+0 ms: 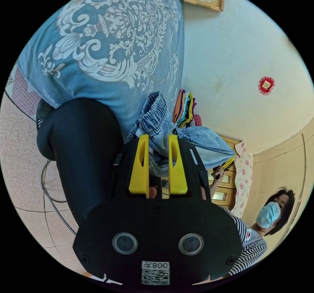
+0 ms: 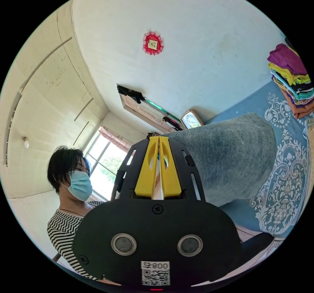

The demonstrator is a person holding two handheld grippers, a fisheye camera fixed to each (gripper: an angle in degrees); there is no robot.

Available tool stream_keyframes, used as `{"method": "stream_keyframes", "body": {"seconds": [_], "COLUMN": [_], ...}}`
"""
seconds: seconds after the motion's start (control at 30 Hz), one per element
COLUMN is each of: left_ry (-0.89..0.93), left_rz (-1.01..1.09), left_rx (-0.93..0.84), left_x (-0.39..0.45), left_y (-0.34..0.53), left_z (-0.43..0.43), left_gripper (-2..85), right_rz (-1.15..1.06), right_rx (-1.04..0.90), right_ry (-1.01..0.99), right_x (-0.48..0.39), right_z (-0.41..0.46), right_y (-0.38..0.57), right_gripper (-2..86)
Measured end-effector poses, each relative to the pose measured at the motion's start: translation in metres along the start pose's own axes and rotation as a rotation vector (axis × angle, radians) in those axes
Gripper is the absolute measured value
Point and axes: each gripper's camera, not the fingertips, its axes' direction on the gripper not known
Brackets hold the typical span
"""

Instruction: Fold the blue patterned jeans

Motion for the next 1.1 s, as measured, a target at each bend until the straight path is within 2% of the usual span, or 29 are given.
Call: {"method": "stream_keyframes", "body": {"seconds": [0.13,0.3,0.63,0.87,1.0,1.1], "left_ry": [0.032,0.168,0.339,0.260,0.186,0.027], "left_rz": [0.007,0.104,0.503,0.788,0.869,0.878], "left_rx": [0.034,0.142,0.370,0.497,0.581,0.691], "left_x": [0.008,0.041,0.172,0.295,0.350,0.373], "left_y": [0.004,0.014,0.029,0.006,-0.014,-0.034], "left_z": [-0.001,-0.016,-0.084,-0.136,-0.152,-0.162], "left_gripper": [5.1,3.7,3.1,3.3,3.5,3.8], "right_rz": [0.008,0.011,-0.081,-0.149,-0.202,-0.201], "right_rx": [0.006,0.009,0.059,0.109,0.120,0.132], "right_ry": [-0.002,0.002,-0.070,-0.116,-0.145,-0.191], "right_x": [0.005,0.010,-0.002,-0.002,-0.001,0.015], "right_z": [-0.006,-0.016,-0.034,-0.037,-0.023,-0.004], "right_y": [0.008,0.017,0.034,0.029,0.022,0.026], "right_gripper": [-0.1,-0.1,-0.1,0.0,0.0,0.0]}}
